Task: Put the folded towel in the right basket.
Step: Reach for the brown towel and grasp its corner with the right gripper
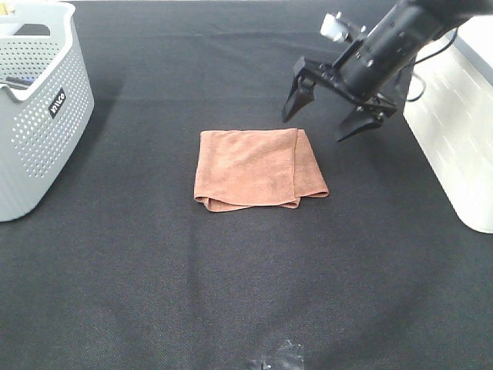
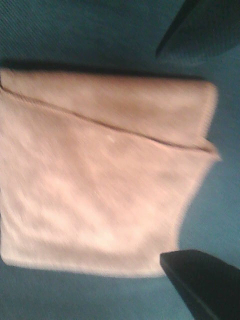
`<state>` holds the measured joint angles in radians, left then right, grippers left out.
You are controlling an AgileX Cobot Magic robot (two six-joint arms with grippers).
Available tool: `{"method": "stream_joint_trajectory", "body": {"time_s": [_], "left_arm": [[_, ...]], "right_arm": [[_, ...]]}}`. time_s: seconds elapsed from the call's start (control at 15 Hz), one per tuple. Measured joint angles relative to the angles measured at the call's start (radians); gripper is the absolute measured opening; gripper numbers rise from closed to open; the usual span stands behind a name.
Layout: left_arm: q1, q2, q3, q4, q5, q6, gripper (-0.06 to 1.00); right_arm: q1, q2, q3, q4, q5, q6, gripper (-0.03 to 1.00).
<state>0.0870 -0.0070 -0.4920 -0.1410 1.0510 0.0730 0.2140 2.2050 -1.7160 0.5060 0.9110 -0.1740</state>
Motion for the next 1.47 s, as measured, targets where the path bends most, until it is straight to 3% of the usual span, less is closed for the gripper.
{"method": "stream_joint_trajectory", "body": {"time_s": [0.2, 0.6, 1.13, 1.47], "left_arm": [[0.0, 0.0, 0.0, 0.0, 0.0, 0.0, 0.99], [0.0, 0.0, 0.0, 0.0, 0.0, 0.0, 0.99], [0.0, 0.0, 0.0, 0.0, 0.0, 0.0, 0.99], [0.0, 0.0, 0.0, 0.0, 0.0, 0.0, 0.99]], "right_arm": [[0.0, 0.114, -0.073, -0.104, -0.009, 0.065, 0.96], [0.0, 0.169, -0.082, -0.115, -0.016, 0.078, 0.95], [-0.001, 0.231, -0.111, -0.015, 0.009, 0.078, 0.95], [0.103, 0.25, -0.121, 0.065, -0.07, 0.077, 0.93]]}}
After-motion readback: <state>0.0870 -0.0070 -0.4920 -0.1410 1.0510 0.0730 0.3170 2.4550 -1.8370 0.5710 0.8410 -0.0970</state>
